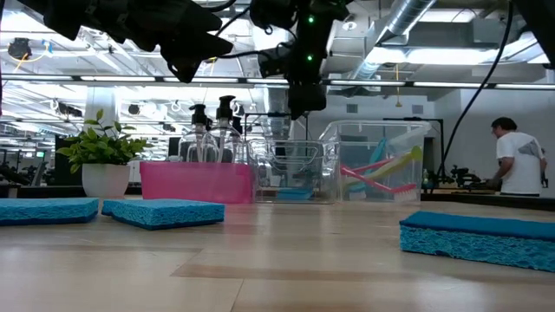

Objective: Pick & Place Kitchen Sink Supplies
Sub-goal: Put the bottom blue sponge into the left transparent bin

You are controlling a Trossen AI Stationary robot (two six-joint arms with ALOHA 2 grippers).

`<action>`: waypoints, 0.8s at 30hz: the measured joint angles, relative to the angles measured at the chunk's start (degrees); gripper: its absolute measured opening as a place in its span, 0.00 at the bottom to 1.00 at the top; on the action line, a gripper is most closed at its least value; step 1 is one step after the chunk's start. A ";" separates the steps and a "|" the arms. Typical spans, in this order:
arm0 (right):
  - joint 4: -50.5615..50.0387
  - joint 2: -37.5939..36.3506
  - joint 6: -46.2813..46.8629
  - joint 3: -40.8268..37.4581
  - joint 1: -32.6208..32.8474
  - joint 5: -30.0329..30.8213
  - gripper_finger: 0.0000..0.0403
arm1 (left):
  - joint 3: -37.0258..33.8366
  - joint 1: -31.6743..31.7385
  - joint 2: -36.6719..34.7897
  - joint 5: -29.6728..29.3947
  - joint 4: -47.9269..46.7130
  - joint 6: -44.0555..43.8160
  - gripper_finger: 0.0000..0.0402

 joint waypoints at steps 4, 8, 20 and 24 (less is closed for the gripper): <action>-1.42 0.00 -0.23 0.00 2.13 -0.03 0.41 | 0.00 0.00 0.00 0.00 0.00 0.00 0.42; -5.99 -0.47 1.19 -0.02 4.03 -0.80 0.37 | 0.00 0.00 0.00 0.00 -0.01 0.00 0.42; -17.76 -8.62 16.51 -0.02 6.59 -13.71 0.33 | 0.00 -0.11 0.00 0.00 -0.02 0.00 0.42; -19.86 -12.08 19.89 -0.02 7.74 -19.90 0.34 | 0.00 -0.11 0.00 0.00 -0.02 0.00 0.42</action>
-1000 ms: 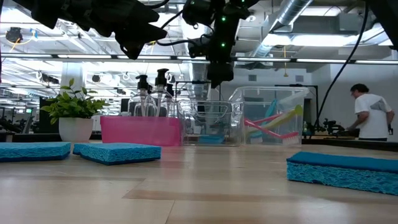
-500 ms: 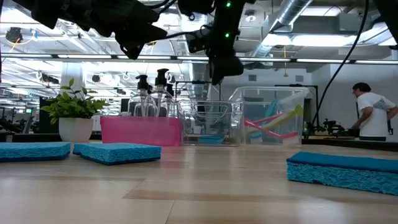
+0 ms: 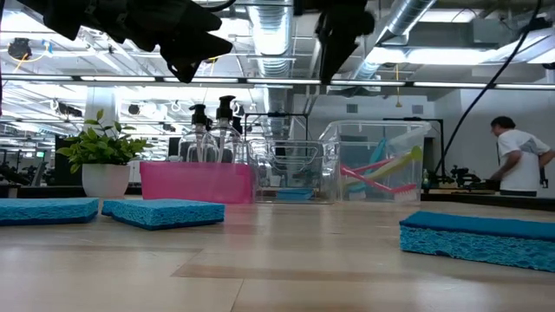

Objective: Pick & Place Kitchen Sink Supplies
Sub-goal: Put the bottom blue sponge into the left transparent bin

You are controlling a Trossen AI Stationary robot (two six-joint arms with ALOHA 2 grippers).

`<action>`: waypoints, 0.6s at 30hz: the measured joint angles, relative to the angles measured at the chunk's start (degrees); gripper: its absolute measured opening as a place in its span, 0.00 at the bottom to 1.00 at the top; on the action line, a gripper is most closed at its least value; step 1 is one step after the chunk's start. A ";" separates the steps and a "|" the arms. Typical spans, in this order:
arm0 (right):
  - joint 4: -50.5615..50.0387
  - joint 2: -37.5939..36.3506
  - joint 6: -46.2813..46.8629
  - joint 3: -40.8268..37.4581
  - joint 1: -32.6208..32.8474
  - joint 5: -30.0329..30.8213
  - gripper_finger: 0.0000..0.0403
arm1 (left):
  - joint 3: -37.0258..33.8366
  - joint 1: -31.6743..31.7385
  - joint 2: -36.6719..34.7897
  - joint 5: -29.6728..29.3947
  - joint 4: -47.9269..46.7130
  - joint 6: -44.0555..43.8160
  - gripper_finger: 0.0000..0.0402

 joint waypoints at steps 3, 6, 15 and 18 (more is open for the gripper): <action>-1.40 -2.10 1.73 0.00 1.24 -5.84 0.34 | 0.00 0.00 0.00 0.00 0.00 0.00 0.42; -3.13 -3.89 3.71 0.00 3.03 -9.40 0.34 | 0.00 0.00 0.00 0.00 0.00 0.00 0.42; -7.39 -8.22 9.33 -0.02 11.67 -11.14 0.33 | 0.00 0.00 0.00 0.00 0.00 -0.02 0.42; -7.76 -9.52 11.78 -0.04 14.92 -11.12 0.33 | 0.00 0.00 0.00 0.00 0.01 -0.02 0.42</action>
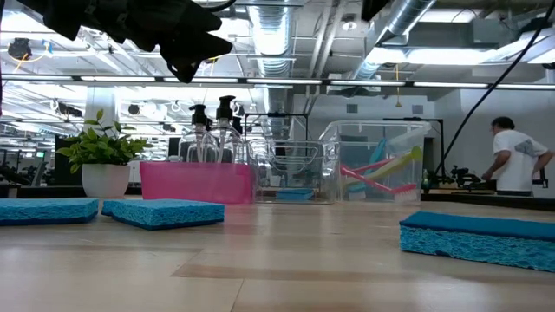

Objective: Pick & Place Kitchen Sink Supplies
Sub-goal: Put the bottom blue sponge into the left transparent bin

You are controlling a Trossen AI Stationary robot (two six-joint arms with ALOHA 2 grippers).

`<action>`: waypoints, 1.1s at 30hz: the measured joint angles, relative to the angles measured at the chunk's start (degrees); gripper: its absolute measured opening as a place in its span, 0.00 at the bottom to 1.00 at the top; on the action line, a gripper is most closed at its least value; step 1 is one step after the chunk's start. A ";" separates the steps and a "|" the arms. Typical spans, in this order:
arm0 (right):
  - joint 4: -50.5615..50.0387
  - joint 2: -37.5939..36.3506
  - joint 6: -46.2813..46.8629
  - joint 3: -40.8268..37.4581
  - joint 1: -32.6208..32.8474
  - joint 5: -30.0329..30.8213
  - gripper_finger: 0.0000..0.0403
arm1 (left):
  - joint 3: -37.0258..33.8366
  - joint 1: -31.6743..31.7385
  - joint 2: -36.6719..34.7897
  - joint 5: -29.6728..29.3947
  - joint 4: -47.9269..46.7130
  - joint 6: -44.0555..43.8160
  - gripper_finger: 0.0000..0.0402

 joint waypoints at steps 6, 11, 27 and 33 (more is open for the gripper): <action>-0.39 -1.78 4.81 -0.72 7.60 0.09 0.34 | 0.00 0.00 0.00 0.00 0.01 -0.25 0.42; 1.56 -4.16 9.42 -6.41 14.57 0.18 0.34 | 0.00 0.00 0.00 0.00 0.01 -1.27 0.42; 24.71 -3.67 19.27 -24.89 27.51 0.37 0.33 | 0.00 0.00 0.00 0.00 0.51 -1.28 0.42; 27.72 3.24 27.03 -24.94 27.81 -0.32 0.33 | 0.00 0.00 0.00 0.00 0.82 -1.29 0.42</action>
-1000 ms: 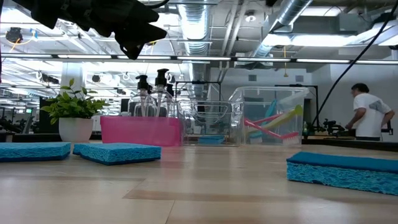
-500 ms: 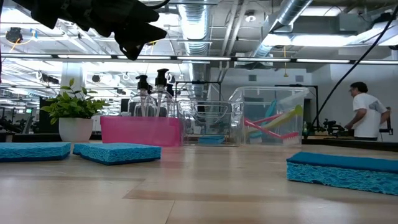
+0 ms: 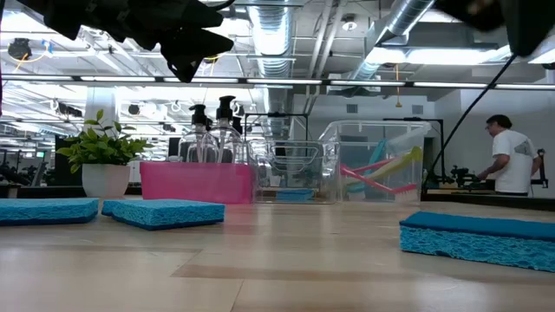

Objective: Pick & Place Kitchen Sink Supplies
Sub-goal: Put the bottom blue sponge into the left transparent bin

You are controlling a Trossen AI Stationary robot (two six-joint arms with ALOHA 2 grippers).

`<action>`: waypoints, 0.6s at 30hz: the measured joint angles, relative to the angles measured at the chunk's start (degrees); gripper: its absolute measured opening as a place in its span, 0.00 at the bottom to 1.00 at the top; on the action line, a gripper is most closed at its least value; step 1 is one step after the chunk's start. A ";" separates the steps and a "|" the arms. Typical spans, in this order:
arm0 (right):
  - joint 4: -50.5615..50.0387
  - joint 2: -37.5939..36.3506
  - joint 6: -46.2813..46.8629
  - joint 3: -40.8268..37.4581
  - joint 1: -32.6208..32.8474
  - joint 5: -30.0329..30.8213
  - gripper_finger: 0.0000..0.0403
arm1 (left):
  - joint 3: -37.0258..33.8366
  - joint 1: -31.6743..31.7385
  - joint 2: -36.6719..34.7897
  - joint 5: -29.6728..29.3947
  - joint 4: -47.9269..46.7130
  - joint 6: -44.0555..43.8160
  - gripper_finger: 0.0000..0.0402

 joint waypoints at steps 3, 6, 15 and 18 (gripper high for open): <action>2.86 3.63 0.21 -0.02 0.18 -1.51 0.33 | 0.00 0.00 0.00 0.00 0.06 0.00 0.42; 4.71 6.39 0.26 -0.02 0.30 -2.91 0.33 | 0.00 0.00 0.00 -0.02 0.04 0.00 0.42; 5.91 8.03 5.51 -0.02 -0.59 -0.94 0.37 | 0.00 0.00 0.00 -0.01 0.07 0.00 0.42; 5.92 8.04 6.51 -0.02 -1.05 -0.58 0.42 | 0.00 0.02 0.00 -0.01 0.07 -0.02 0.42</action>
